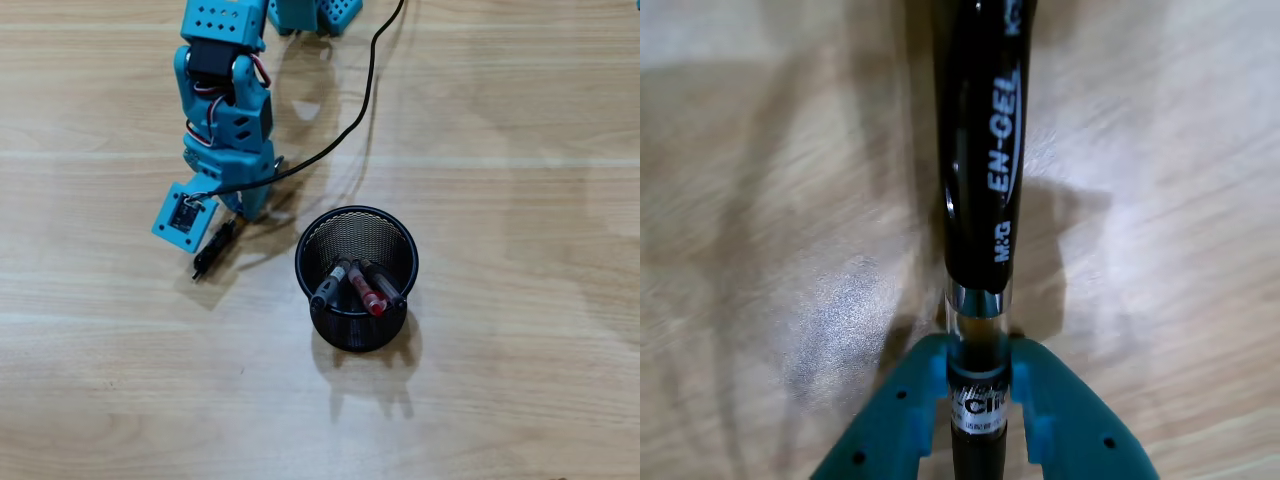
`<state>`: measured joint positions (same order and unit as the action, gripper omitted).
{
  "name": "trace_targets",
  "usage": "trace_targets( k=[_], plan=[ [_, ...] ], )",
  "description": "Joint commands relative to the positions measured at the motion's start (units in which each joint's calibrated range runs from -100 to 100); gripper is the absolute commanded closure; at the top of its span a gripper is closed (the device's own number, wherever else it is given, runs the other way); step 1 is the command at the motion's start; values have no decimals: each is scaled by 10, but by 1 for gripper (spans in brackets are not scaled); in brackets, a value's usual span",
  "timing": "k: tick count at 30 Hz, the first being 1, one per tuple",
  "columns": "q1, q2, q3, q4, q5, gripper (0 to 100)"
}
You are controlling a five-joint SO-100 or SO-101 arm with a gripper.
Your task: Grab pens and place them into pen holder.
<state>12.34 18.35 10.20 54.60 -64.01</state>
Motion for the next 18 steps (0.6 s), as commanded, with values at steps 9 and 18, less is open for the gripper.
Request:
trace_targets(
  k=[9,18],
  plan=[
    [2,-200,-8,49,15,98],
    [-38,-400,-11,105,15,98]
  ],
)
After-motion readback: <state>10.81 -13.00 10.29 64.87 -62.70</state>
